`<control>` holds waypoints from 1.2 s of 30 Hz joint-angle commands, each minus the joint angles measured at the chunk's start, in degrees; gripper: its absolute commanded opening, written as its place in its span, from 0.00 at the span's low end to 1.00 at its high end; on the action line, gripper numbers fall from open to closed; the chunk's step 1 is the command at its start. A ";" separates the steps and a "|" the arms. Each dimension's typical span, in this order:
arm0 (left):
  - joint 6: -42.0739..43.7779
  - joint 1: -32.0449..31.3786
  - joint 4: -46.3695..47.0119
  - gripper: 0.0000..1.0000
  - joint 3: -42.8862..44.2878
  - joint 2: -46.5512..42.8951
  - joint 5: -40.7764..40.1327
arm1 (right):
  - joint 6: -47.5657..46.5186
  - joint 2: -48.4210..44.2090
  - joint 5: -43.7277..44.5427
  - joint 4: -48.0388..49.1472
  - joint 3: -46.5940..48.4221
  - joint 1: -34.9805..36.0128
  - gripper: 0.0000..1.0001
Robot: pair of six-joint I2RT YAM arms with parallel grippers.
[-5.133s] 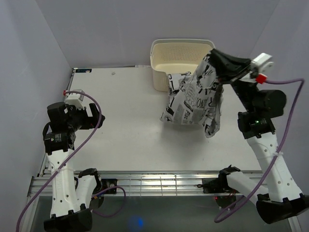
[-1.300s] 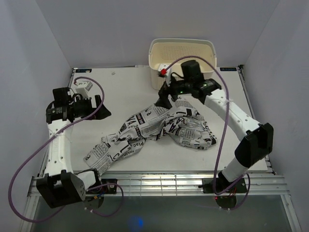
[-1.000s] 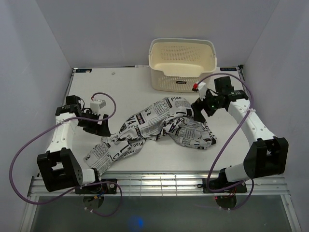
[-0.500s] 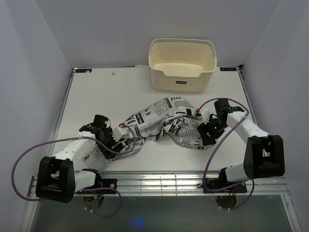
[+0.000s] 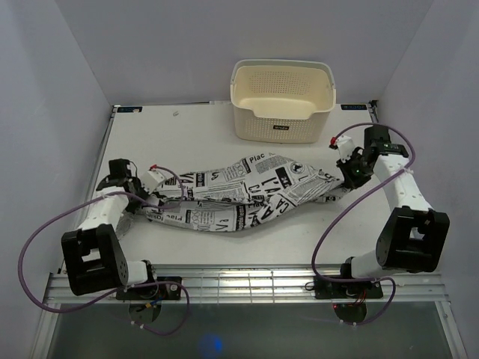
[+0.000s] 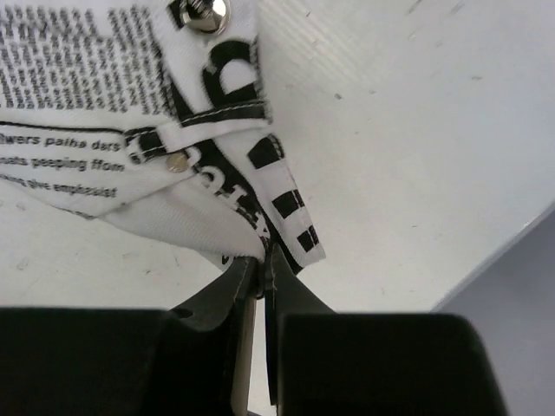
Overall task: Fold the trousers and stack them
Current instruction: Flatten the trousers out
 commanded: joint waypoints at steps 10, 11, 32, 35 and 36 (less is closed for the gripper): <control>4.87 11.77 -11.64 0.71 18.35 6.41 8.06 | -16.95 -4.49 -1.43 -13.51 6.39 -2.94 0.88; 5.13 11.68 -12.97 0.72 18.79 5.01 10.45 | -17.48 -5.28 -2.58 -14.21 6.83 -2.94 0.89; -13.06 14.93 -17.46 0.82 33.74 20.65 30.60 | 9.43 30.73 -17.72 27.27 25.90 20.08 0.96; -13.32 15.28 -16.50 0.82 32.33 21.17 28.50 | 4.43 33.30 -16.31 21.93 27.66 20.45 0.34; -13.32 15.37 -16.50 0.83 32.33 21.26 28.49 | 4.40 32.86 -16.30 20.16 27.40 20.44 0.34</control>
